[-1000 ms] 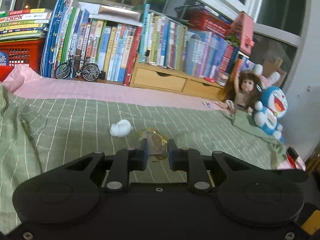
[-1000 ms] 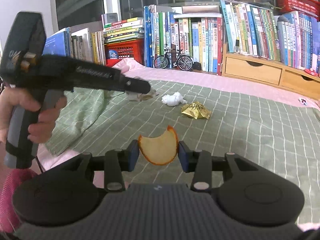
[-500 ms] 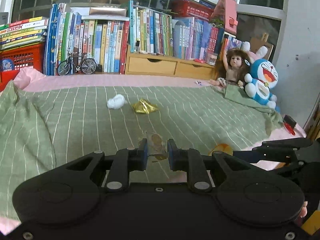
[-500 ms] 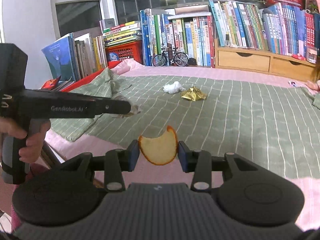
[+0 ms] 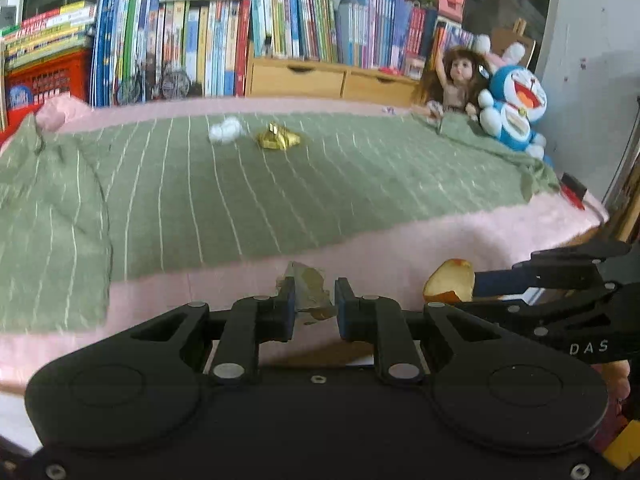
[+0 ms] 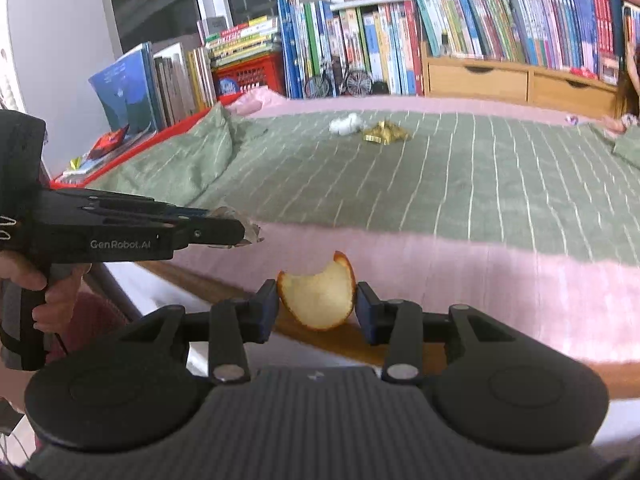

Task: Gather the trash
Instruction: 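Carry both held items past the bed edge down into the dark bag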

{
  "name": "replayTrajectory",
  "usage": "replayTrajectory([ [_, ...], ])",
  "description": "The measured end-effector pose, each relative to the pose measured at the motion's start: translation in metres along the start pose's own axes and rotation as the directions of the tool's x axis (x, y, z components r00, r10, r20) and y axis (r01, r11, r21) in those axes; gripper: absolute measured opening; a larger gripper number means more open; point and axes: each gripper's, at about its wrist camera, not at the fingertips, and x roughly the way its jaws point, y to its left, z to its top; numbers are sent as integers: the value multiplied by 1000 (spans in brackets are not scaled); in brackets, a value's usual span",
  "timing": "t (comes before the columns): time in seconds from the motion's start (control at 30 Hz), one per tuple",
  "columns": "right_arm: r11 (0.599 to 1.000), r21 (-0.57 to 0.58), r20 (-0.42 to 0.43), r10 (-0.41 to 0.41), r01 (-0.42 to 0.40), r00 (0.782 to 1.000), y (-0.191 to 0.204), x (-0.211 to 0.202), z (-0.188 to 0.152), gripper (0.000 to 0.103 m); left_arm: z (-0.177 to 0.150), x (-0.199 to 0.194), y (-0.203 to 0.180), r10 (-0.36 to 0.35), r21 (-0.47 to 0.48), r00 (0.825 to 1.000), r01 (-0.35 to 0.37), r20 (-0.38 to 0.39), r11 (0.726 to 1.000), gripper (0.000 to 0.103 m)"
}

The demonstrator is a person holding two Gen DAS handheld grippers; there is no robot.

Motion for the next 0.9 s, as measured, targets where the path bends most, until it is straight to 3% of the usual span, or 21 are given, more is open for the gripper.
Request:
replayTrajectory([
  [0.1, 1000, 2, -32, -5, 5, 999, 1, 2, -12, 46, -18, 1, -2, 11, 12, 1000, -11, -27, 1000, 19],
  [0.23, 1000, 26, -72, 5, -3, 997, 0, 4, -27, 46, -34, -7, -12, 47, 68, 999, -48, 12, 997, 19],
  [0.43, 998, 54, -111, 14, -8, 994, 1, 5, -43, 46, -52, -18, -25, 6, 119, 1000, -3, -19, 993, 19],
  [0.67, 997, 70, -163, 26, -14, 986, 1, 9, -55, 46, -75, -11, -27, -15, 87, 994, 25, -111, 996, 19],
  [0.9, 997, 82, -259, 35, -14, 965, 7, 22, -73, 46, -97, 10, -19, -27, 27, 968, 34, -249, 999, 19],
])
